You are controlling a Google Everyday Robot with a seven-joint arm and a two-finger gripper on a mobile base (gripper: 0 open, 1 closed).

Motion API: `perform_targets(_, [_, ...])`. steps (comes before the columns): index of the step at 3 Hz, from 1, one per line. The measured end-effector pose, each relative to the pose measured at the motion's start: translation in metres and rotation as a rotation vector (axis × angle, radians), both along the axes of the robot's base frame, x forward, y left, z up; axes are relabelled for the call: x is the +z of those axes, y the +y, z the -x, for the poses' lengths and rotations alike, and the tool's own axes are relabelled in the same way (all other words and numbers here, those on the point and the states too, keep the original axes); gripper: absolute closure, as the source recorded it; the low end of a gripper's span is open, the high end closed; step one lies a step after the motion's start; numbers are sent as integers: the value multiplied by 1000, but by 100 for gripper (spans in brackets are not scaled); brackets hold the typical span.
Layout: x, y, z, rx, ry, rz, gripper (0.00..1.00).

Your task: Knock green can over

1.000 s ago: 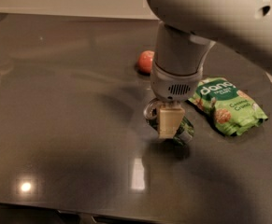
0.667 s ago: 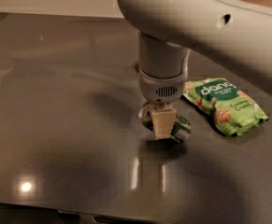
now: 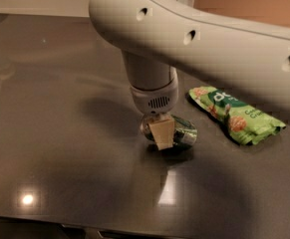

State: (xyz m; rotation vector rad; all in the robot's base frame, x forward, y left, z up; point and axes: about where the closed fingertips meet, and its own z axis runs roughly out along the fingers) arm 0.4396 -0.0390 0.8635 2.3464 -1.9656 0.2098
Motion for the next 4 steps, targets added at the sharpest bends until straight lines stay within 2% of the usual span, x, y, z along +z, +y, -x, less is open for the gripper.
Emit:
perform_targets(1, [-6, 6, -2, 26, 5, 22, 12])
perform_targets(2, [-10, 8, -3, 34, 11, 24, 0])
perform_targets(3, [-16, 9, 1, 25, 40, -12, 0])
perform_targets(4, [-16, 10, 1, 25, 41, -14, 0])
